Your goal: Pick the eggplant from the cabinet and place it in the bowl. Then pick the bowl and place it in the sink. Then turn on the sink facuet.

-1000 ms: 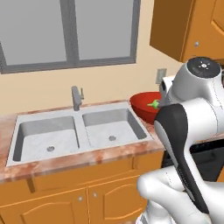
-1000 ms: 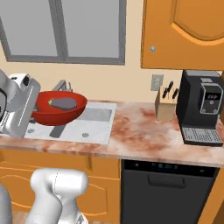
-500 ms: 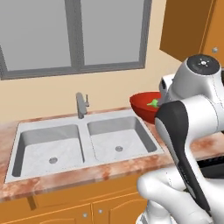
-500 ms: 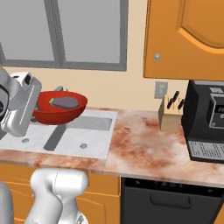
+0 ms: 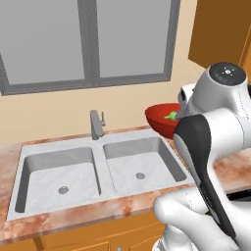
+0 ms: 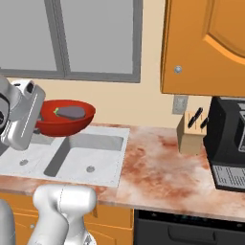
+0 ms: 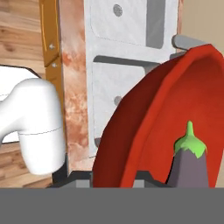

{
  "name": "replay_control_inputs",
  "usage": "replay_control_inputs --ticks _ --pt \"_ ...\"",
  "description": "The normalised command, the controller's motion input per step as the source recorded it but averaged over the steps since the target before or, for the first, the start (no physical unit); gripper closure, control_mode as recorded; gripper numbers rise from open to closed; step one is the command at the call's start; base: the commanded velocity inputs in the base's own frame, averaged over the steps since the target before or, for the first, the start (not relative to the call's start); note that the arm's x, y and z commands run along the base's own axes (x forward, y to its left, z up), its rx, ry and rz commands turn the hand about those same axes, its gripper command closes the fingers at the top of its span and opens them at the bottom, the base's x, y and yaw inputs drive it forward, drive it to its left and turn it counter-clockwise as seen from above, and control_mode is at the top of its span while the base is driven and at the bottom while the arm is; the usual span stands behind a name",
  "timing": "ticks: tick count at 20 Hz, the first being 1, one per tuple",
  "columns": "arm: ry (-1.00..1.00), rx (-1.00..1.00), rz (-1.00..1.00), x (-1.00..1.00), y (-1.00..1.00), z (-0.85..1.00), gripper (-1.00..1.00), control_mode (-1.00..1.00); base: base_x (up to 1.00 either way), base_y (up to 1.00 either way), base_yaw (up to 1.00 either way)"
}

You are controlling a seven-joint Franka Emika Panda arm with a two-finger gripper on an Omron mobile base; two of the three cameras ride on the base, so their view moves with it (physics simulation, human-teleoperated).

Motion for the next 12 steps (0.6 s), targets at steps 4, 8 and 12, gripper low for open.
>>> replay_control_inputs --ticks 4,8,12 --pt "0.00 0.00 0.00 0.00 0.00 0.00 1.00 1.00 0.09 0.02 0.00" --pt "0.01 0.02 0.02 0.01 0.00 -0.09 1.00 -1.00 0.00 0.00 0.02" --pt "0.03 0.02 0.21 0.26 -0.04 -0.69 1.00 -1.00 0.00 0.00 0.00"
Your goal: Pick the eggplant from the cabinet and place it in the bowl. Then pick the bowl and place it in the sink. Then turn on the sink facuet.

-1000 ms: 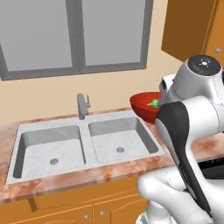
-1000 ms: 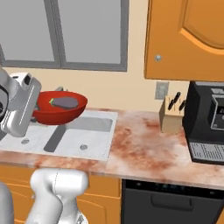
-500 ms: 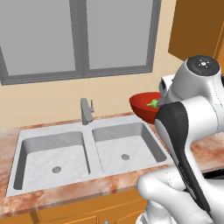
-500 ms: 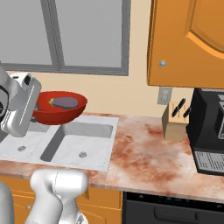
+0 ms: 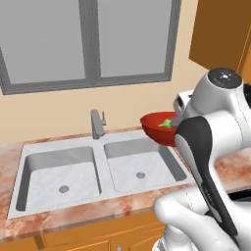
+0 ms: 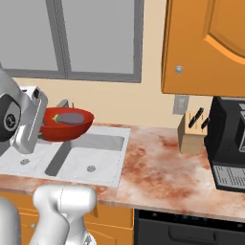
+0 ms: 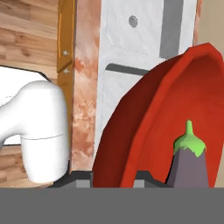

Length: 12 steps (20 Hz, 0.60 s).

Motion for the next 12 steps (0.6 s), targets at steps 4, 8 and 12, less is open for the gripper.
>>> replay_control_inputs --ticks 4,8,12 --pt "0.06 0.00 0.38 0.74 -0.10 -1.00 1.00 -1.00 0.00 0.00 0.00" --pt "0.07 -0.01 0.48 0.96 -0.23 -1.00 1.00 -1.00 0.00 0.00 0.00" --pt "0.00 0.00 0.40 0.72 -0.43 -0.73 1.00 -1.00 0.00 0.00 0.00"
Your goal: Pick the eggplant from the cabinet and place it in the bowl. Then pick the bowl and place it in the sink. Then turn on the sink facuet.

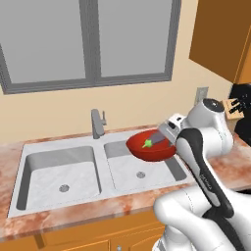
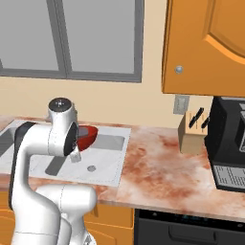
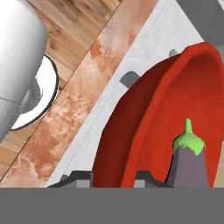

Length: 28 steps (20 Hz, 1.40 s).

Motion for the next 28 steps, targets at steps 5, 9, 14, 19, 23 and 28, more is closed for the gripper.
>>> replay_control_inputs --ticks 5,9,14,19,23,28 --pt "-0.01 -0.04 0.17 0.42 -0.35 -0.51 1.00 -1.00 0.00 0.00 0.00" --pt "-0.01 -0.06 0.01 0.18 -0.10 -0.69 1.00 -1.00 0.00 0.00 0.00" --pt "0.00 0.00 0.00 0.25 0.00 -0.79 1.00 -1.00 0.00 0.00 0.00" --pt "0.00 0.01 0.00 0.43 0.16 -0.73 1.00 -1.00 0.00 0.00 0.00" --pt "0.00 0.00 0.00 0.64 0.12 -0.63 1.00 -1.00 0.00 0.00 0.00" --pt "0.01 0.00 0.00 0.78 0.28 -0.60 1.00 -1.00 0.00 0.00 0.00"
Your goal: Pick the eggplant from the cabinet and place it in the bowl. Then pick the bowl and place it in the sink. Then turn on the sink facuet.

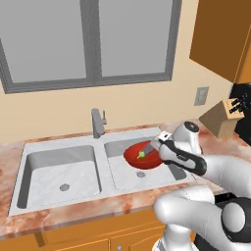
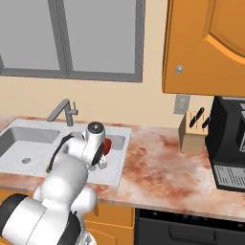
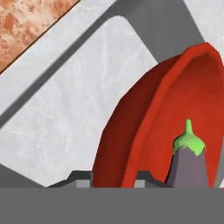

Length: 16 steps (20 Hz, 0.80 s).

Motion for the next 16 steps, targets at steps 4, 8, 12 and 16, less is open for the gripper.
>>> replay_control_inputs --ticks 4,8,12,16 --pt "0.01 0.00 0.04 0.61 0.31 -0.68 1.00 -1.00 0.00 0.00 0.00" --pt "0.00 0.00 0.08 0.49 0.43 -0.64 1.00 -1.00 0.00 0.00 0.00" --pt "0.00 0.00 0.07 0.51 0.29 -0.57 1.00 -1.00 0.00 0.00 0.00" --pt "0.00 0.00 0.06 0.58 0.04 -0.52 1.00 -1.00 0.00 0.00 0.00"
